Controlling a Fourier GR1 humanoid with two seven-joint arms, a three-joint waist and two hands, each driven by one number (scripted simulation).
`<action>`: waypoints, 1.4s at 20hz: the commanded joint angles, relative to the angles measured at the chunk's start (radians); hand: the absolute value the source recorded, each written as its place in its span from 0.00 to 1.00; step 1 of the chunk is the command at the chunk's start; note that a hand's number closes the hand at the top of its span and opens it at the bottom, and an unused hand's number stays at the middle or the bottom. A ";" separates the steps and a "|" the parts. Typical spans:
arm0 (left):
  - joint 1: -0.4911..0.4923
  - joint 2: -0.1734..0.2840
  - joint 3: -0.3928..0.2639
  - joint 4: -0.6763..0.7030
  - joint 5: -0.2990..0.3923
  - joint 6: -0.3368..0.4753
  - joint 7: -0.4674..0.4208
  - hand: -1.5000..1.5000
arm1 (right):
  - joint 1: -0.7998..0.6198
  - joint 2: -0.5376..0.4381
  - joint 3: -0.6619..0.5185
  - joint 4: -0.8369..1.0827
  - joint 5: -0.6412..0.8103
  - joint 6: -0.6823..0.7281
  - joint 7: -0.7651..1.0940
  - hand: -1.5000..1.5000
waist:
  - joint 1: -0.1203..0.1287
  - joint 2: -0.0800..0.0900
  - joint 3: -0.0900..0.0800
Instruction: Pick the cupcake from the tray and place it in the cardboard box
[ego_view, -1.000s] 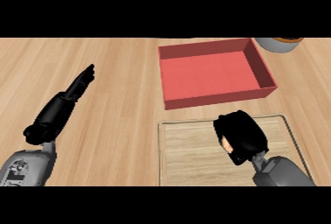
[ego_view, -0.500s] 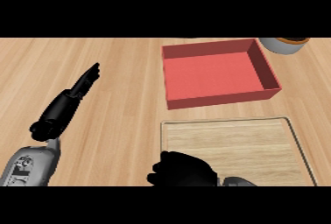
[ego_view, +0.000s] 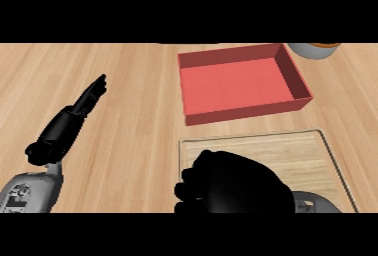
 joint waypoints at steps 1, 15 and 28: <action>0.002 -0.023 -0.013 -0.015 -0.011 0.016 0.016 0.50 | -0.008 0.098 -0.145 0.003 -0.088 0.028 0.153 1.00 | -0.003 0.000 0.000; -0.044 -0.015 0.016 0.062 -0.006 -0.022 -0.019 0.50 | -0.452 0.030 -0.542 0.551 -0.097 0.012 0.123 1.00 | 0.010 0.006 0.000; -0.059 -0.030 -0.015 -0.012 -0.020 -0.030 0.034 0.50 | -0.693 -0.068 -0.404 1.219 0.096 0.105 -0.123 1.00 | 0.046 0.016 0.000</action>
